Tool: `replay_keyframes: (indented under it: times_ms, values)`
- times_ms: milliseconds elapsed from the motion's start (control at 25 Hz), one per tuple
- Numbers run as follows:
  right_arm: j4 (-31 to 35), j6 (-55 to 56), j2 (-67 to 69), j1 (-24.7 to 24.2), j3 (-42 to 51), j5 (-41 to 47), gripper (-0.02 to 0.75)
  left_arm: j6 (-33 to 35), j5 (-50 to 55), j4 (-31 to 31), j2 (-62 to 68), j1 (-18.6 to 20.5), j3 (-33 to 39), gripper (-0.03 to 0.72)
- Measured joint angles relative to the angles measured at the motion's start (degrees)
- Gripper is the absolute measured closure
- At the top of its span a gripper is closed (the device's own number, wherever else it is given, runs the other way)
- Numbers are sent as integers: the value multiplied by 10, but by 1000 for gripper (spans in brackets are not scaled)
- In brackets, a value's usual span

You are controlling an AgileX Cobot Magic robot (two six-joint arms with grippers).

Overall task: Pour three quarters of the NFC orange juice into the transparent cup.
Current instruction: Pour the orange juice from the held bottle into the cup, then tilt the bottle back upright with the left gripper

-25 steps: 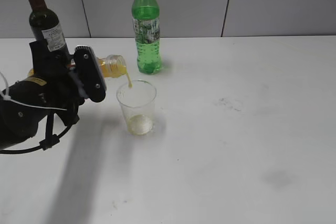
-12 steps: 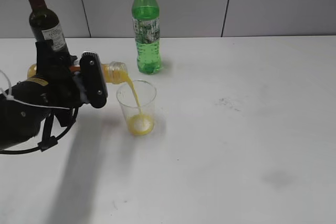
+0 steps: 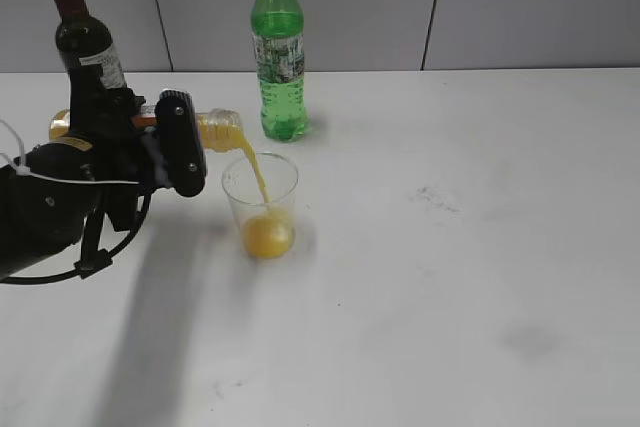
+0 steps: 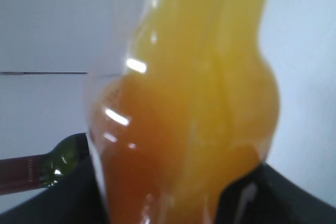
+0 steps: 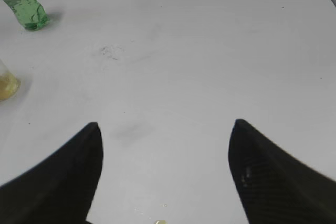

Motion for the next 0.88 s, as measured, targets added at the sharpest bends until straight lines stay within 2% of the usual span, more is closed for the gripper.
replay_keyframes:
  times_ms: [880]
  values:
    - [0, 0, 0, 0, 0, 0, 167, 19, 0, -11, 0, 0, 0, 209]
